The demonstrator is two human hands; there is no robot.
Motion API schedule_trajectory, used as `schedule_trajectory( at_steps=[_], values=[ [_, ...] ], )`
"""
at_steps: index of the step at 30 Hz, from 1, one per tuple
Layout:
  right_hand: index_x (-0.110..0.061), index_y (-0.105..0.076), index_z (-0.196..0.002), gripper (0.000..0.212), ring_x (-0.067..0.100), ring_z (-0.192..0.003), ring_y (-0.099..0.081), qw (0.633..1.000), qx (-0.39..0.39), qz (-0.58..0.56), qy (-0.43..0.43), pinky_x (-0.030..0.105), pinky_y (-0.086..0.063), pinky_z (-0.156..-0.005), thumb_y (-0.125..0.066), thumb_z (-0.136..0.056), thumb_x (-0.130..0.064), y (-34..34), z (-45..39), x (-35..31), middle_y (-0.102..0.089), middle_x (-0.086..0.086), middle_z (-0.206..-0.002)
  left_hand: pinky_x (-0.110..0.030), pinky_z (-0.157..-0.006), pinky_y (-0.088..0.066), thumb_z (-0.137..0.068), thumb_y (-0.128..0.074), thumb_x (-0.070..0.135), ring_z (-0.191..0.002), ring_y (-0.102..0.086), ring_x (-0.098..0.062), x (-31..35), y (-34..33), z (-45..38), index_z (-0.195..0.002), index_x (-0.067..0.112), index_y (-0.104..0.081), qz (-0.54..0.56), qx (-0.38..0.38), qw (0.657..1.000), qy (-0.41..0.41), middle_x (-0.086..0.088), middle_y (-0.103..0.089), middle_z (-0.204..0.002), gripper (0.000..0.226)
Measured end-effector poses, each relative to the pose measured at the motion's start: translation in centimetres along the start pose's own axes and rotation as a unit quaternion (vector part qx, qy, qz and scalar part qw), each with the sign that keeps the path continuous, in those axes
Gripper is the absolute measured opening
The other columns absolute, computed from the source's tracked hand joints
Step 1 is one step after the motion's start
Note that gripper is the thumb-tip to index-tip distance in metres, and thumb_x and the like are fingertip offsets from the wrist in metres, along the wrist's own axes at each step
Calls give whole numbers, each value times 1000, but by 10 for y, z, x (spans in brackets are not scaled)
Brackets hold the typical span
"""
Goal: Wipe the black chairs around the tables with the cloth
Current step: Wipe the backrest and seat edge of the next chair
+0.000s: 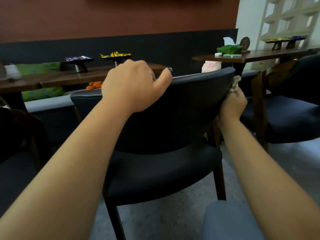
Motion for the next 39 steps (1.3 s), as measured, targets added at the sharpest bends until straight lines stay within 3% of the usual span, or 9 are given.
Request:
schedule_trajectory(
  at_steps=[4,8,10,13,18,24,31,36,39],
  values=[
    [-9,-53,-135,45,25,-122,-52,998,57,-10,17,28,-39,-103,-35,-93,-4,-1,70,33,-58,13,-130,-20,-43,-21,-87,-27,62,-35,-38,-12,0,0,1,-43,15,-49,-11,16,1000,2,6,-34,-37,68],
    [-11,-9,-153,71,-16,-133,-18,996,3,-14,83,-6,-15,-100,-37,-89,0,-14,157,62,-14,5,-159,-21,-42,-21,-80,-20,66,-35,-37,-12,1,-1,3,-42,15,-45,-5,22,1000,-1,7,-33,-37,69],
    [-8,5,-151,82,-13,-139,-5,990,-38,32,133,3,-9,-109,-38,-83,2,-22,195,70,5,10,-160,-22,-42,-21,-83,-21,65,-35,-37,-13,1,-1,3,-41,15,-43,-4,24,1000,-2,6,-32,-37,69],
    [-1,12,-148,89,28,-147,10,942,-150,112,277,33,0,-120,-40,-77,13,-22,231,83,17,19,-156,-21,-42,-19,-87,-24,63,-34,-35,-13,-2,0,4,-40,13,-38,-10,30,999,-6,5,-31,-37,69],
    [4,-19,-146,63,25,-147,-12,903,-167,96,385,34,-16,-119,-34,-86,5,26,176,68,-12,15,-157,-22,-43,-19,-92,-28,59,-34,-35,-10,-1,-1,3,-41,14,-39,-21,23,999,-24,6,-31,-37,68],
    [-24,-63,-123,36,4,-102,-64,992,-42,-80,92,29,-52,-89,-45,-91,-25,25,27,-16,-69,-9,-108,-19,-41,-18,-90,-25,60,-27,-32,-12,-1,0,3,-41,17,-38,-12,12,1000,-19,8,-24,-32,67],
    [-16,-68,-114,37,7,-102,-64,993,-3,-94,71,32,-50,-94,-44,-86,-13,-3,19,-20,-70,-1,-106,-20,-40,-17,-84,-19,63,-30,-31,-11,-2,-1,2,-39,16,-36,-32,22,999,-6,5,-23,-32,67],
    [-4,-45,-139,52,20,-136,-41,971,23,-75,224,41,-33,-113,-39,-87,-2,-11,81,-17,-50,11,-141,-19,-40,-16,-85,-23,62,-44,-47,6,-4,-4,1,-39,17,-35,-7,20,1000,-10,3,-31,-29,66],
    [10,-28,-142,58,35,-145,-16,934,3,-28,356,45,-15,-120,-37,-85,11,-22,132,-10,-29,26,-150,-19,-40,-15,-85,-23,61,-36,-43,-10,-1,-3,3,-40,16,-35,-19,30,999,-9,3,-32,-31,65]
  ],
)
Point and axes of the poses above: each hand's wrist, its own z-axis away from the middle knuckle, its own y-axis out of the back of the hand, x = y × z, the point moved 1 cm from there along -z, towards the middle knuckle
